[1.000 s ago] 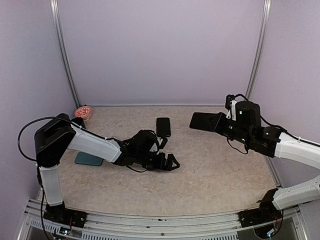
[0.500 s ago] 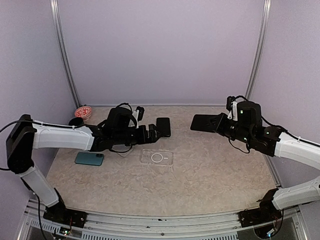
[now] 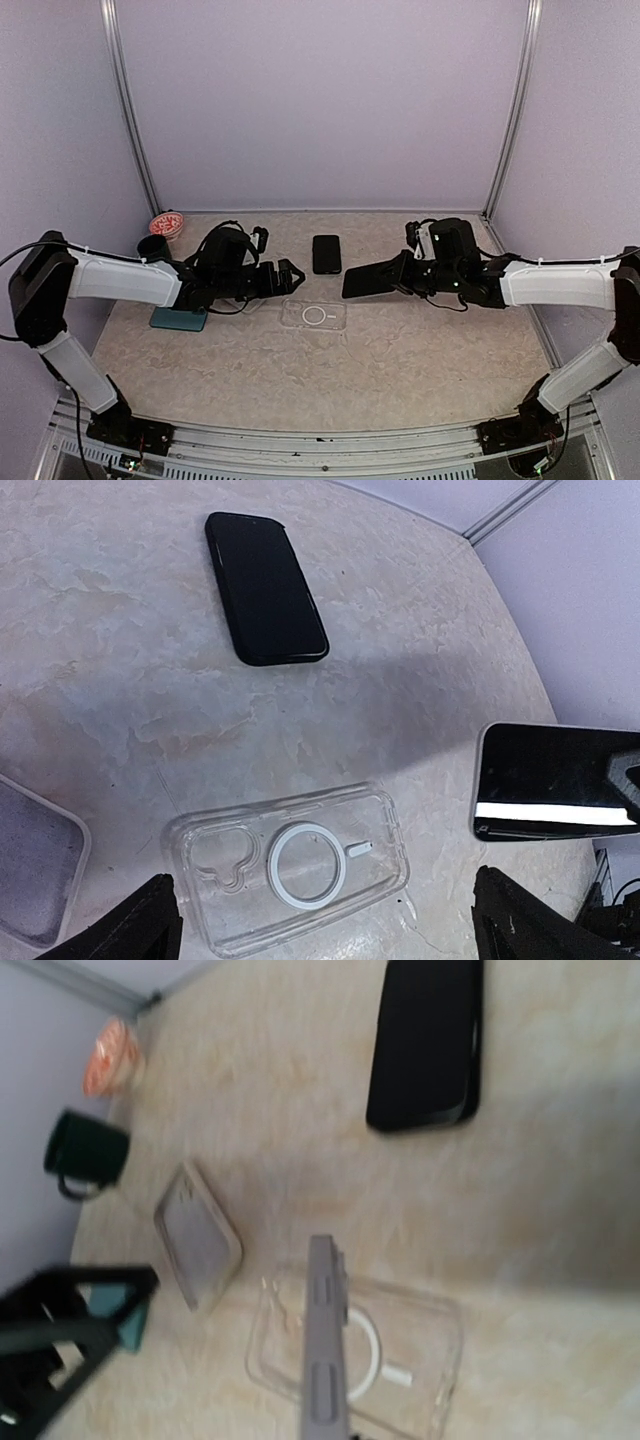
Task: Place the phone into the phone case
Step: Install the phone on the phone case.
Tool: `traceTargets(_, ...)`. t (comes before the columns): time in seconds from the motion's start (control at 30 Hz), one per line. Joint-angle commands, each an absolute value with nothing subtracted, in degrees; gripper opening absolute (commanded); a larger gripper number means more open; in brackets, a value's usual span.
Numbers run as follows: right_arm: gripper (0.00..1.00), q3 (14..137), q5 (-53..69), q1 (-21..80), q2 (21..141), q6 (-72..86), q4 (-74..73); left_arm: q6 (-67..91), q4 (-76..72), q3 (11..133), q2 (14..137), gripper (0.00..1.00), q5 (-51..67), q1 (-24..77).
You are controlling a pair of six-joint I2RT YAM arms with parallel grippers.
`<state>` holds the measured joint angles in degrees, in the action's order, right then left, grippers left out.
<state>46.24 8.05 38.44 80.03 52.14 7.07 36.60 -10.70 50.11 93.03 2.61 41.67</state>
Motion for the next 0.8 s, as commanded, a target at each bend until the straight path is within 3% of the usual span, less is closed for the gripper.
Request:
traceTargets(0.0, 0.00, 49.46, 16.00, 38.05, 84.27, 53.75, 13.85, 37.39, -13.98, 48.94, 93.39, 0.99, 3.32, 41.40)
traceTargets(0.77, 0.00, 59.58, 23.06, 39.58, 100.82, 58.02, 16.15, 39.93, -20.27, 45.50, 95.25, 0.99, 6.45, 41.29)
